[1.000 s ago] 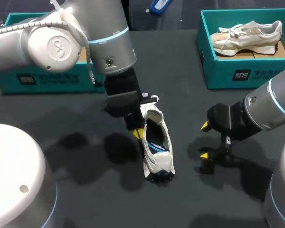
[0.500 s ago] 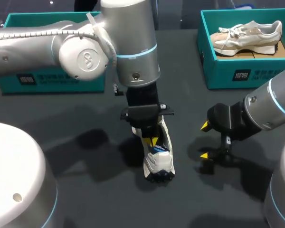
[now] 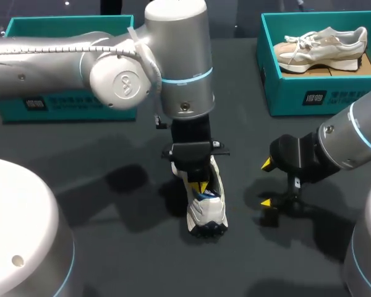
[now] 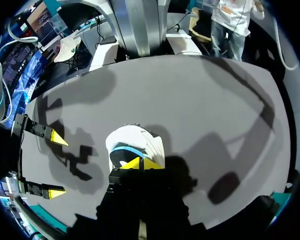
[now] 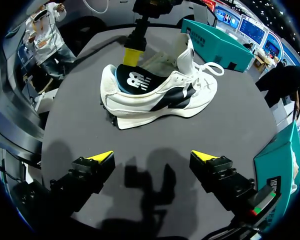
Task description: Take the shoe out of the shoebox, open the shoe tongue, remove and reinsert the insole, then place the shoe into the shoebox
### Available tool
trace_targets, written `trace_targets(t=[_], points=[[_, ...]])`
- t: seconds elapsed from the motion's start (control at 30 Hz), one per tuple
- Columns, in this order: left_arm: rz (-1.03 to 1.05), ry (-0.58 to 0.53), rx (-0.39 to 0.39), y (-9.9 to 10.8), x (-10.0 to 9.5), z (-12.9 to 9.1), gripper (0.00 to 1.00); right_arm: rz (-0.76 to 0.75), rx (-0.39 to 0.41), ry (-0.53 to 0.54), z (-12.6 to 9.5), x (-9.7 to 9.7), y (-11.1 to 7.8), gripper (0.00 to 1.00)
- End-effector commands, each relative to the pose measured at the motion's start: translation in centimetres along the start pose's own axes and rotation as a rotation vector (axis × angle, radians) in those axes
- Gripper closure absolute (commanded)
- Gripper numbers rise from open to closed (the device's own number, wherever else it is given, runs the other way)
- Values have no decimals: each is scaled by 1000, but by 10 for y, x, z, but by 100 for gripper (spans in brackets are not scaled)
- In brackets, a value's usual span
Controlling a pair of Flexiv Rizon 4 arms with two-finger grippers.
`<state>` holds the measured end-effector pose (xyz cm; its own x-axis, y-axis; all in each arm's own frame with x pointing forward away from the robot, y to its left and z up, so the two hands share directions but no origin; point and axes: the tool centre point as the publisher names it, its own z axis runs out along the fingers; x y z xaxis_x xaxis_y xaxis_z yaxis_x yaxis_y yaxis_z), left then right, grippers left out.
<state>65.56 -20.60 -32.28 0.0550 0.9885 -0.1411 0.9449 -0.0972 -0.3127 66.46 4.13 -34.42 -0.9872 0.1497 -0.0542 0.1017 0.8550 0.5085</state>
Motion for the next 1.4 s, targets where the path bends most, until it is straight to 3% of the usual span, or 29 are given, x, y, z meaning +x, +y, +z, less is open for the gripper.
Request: trace_targets(t=[0.03, 0.3, 0.53, 0.7, 1.4], points=[[2, 6, 13, 8, -4, 12, 100, 0, 1, -2, -1, 2, 0, 0], [-2, 11, 30, 15, -3, 26, 100, 0, 1, -2, -1, 2, 0, 0], [17, -33, -12, 4, 6, 0, 100, 0, 1, -2, -1, 2, 0, 0], [54, -37, -29, -10, 10, -6, 100, 0, 1, -2, -1, 2, 0, 0], [23, 4, 8, 17, -1, 36, 100, 0, 1, -2, -1, 2, 0, 0]])
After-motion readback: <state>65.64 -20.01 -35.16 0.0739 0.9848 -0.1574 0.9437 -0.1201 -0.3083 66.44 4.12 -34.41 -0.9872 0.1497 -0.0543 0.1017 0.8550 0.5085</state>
